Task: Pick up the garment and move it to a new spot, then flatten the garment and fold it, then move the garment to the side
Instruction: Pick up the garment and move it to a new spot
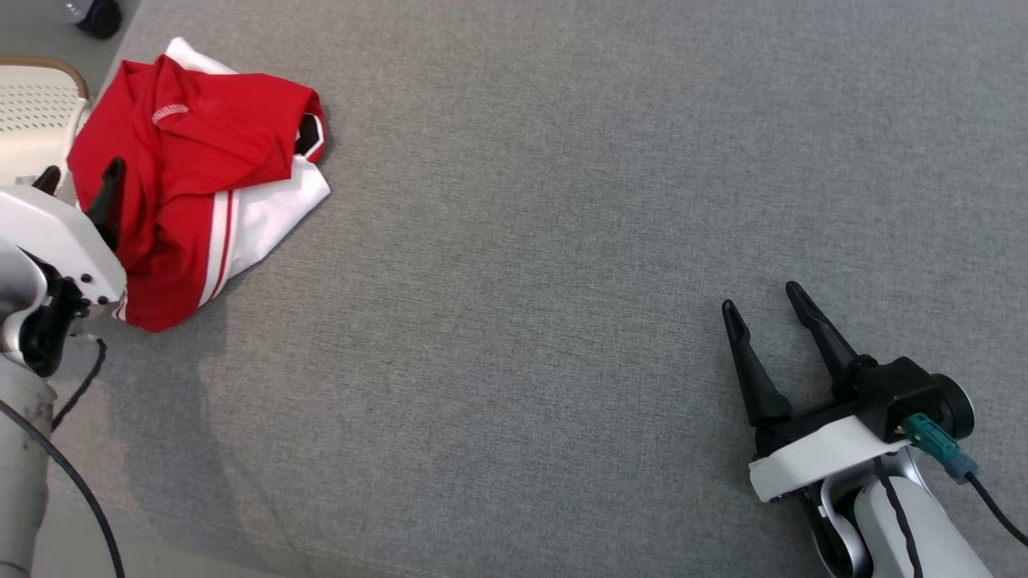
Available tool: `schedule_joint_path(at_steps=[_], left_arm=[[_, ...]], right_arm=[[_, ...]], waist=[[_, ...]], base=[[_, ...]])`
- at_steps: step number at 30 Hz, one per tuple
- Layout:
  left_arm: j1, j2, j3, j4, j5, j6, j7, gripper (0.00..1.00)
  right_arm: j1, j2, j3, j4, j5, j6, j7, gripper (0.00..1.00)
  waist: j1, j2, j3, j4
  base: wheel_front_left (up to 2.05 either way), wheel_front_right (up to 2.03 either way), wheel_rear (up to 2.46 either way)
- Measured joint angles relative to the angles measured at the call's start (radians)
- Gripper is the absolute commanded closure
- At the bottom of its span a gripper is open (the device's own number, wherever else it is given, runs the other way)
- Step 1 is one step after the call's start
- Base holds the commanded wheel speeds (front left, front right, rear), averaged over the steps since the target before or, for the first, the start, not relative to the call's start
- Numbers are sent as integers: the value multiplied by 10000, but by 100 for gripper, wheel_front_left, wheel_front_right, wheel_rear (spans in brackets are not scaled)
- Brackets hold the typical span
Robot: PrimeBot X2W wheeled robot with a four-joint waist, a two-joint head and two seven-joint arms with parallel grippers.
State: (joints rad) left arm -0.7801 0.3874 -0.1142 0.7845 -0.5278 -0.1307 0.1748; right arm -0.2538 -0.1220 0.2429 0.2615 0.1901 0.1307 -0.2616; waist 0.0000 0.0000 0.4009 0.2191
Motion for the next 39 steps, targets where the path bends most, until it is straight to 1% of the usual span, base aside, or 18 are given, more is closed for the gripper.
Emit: schedule_joint_path(at_steps=[3,11,21,22,23,24,31,39], left_arm=[[-377,199,-222,418,-196,0,199,0],[-848,305,-859,1252,-907,0,614,0],[-1224,372,-1511,2050,-1373,0,819,0],[-1253,370,-1570,2109,-1434,0,884,23],[-1265,368,-1628,2151,-1476,0,890,70],[-1271,368,-1687,2178,-1528,0,888,100],[-1291,387,-2073,2243,-1787,0,529,100],[-1305,502,-2401,2086,-1927,0,-451,100]], right_arm=[[-48,4,-2,-77,-6,0,0,0],[-236,25,52,-203,-33,2,-27,0],[-355,48,104,-263,-52,2,-31,0],[-365,50,109,-263,-56,2,-31,0],[-380,52,113,-261,-58,2,-31,0],[-388,52,111,-253,-58,2,-31,0],[-391,81,119,-98,-56,2,-29,0],[-231,150,240,221,2,2,-25,0]], waist=[[0,1,167,-133],[0,0,519,-359],[0,0,761,-493],[0,1,768,-501],[0,0,769,-505],[0,1,766,-509],[0,0,589,-496],[0,0,31,-441]], base=[[0,0,0],[0,0,0],[0,0,0],[0,0,0],[0,0,0],[0,0,0],[0,0,0],[0,0,0]])
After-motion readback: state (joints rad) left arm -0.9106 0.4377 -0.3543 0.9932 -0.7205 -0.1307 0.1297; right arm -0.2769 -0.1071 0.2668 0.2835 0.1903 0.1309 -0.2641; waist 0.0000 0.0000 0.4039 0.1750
